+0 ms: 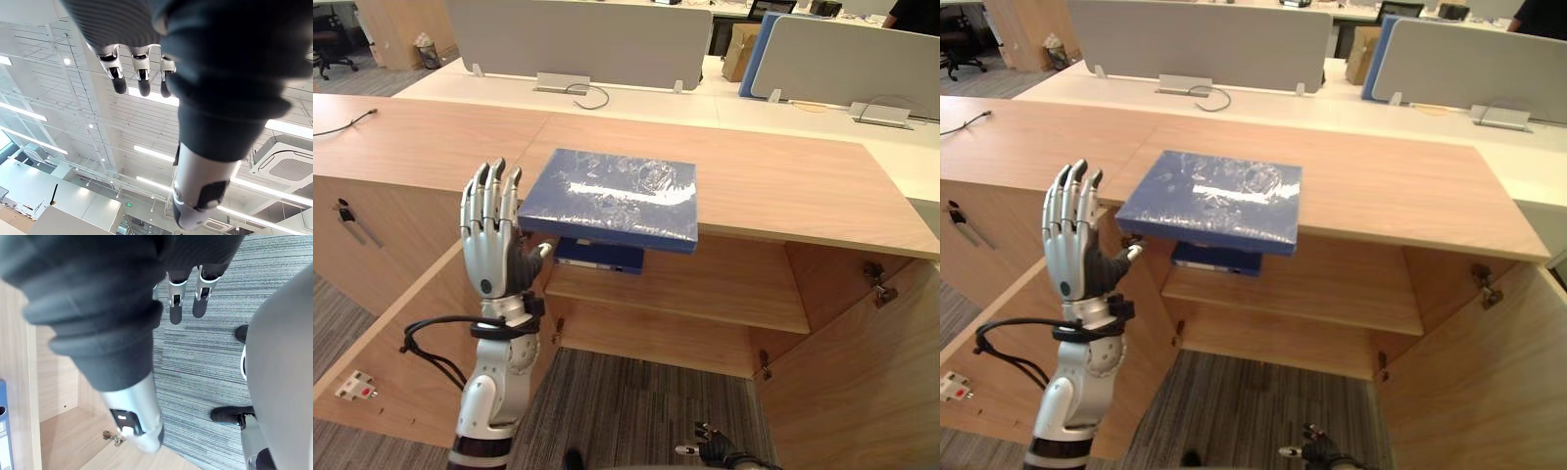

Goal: Walk over to the cabinet, pick up the folder, carry it to the office cabinet, place the folder inside the office cabinet, then close the office cabinet door

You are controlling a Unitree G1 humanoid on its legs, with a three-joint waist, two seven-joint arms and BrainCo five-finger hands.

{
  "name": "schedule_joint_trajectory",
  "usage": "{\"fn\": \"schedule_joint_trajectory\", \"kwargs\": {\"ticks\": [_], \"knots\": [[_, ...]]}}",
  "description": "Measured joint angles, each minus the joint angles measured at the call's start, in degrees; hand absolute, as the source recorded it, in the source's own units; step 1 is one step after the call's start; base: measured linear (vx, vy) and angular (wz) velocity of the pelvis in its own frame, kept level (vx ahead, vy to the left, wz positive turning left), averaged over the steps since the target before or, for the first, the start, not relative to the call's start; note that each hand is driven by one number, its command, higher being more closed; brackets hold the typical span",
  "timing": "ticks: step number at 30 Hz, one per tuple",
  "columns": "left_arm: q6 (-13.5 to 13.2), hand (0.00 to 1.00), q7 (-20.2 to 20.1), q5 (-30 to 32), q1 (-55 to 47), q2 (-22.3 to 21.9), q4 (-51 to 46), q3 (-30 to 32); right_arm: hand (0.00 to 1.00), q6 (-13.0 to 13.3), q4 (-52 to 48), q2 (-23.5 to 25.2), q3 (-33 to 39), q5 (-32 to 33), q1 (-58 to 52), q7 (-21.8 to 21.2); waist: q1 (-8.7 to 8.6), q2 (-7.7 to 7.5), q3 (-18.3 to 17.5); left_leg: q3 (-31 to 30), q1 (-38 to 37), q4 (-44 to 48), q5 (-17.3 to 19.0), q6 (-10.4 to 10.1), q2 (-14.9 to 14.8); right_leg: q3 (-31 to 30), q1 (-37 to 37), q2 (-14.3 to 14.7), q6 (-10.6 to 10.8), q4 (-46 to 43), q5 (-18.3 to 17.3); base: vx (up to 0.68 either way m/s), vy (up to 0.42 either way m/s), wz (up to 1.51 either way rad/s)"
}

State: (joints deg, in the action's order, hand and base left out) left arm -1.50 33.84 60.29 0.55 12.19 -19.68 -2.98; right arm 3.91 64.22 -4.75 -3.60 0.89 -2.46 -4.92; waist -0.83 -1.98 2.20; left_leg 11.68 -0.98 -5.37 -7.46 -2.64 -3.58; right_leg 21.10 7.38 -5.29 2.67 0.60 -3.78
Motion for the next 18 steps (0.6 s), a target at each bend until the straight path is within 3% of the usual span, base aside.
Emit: {"fn": "schedule_joint_trajectory", "kwargs": {"ticks": [18], "knots": [[-0.12, 0.0, -1.87, 1.69, 3.45, 5.53, 9.1, -3.9, 0.0, 0.22, -0.55, -0.35, -0.01, -2.08, 0.32, -0.11, -1.56, -0.06, -0.03, 0.6, -0.63, 0.01, 0.28, -0.38, 0.26, 0.39, 1.84, 0.35, 0.18, 2.24, 0.38, 0.03, -0.01, 0.01]]}}
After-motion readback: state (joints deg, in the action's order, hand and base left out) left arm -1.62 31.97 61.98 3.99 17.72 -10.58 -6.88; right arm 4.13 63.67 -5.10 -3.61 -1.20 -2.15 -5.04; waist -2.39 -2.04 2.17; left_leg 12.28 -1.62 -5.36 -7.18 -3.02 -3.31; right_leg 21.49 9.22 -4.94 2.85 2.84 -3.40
